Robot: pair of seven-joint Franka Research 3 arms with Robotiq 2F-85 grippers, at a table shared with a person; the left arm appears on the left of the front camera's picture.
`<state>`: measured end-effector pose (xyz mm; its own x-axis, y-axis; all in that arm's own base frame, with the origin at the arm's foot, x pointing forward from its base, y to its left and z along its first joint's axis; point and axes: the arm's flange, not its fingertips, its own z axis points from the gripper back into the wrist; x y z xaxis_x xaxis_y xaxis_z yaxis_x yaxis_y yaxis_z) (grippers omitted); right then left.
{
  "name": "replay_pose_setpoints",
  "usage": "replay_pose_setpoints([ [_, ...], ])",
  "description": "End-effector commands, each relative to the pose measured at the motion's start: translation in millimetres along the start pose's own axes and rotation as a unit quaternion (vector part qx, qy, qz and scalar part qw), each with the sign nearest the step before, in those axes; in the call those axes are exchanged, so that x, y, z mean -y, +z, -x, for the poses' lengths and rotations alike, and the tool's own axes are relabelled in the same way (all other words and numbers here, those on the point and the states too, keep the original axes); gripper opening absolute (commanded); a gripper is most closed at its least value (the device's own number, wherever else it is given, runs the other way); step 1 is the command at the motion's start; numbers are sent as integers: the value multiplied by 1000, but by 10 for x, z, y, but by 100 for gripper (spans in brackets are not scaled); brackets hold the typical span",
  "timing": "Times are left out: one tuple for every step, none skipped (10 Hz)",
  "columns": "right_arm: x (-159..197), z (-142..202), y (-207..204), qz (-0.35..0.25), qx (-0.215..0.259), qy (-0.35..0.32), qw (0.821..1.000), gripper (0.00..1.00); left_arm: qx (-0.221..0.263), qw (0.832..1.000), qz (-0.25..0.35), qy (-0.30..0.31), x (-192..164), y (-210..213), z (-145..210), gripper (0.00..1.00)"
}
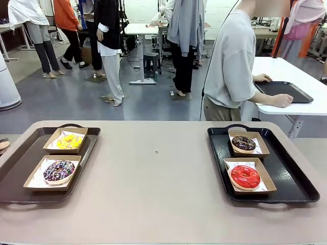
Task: Individually package the donuts and arrange them on the tray.
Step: Place the picked Paper togo box on the Handle tray.
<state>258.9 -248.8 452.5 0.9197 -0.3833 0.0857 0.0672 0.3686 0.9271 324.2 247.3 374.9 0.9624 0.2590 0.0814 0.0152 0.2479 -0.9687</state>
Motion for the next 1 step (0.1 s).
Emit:
replay_pose_setpoints([
  [-13,7,12,-9,3,5,1000,100,6,1000,-1,0,21,22,22,66],
])
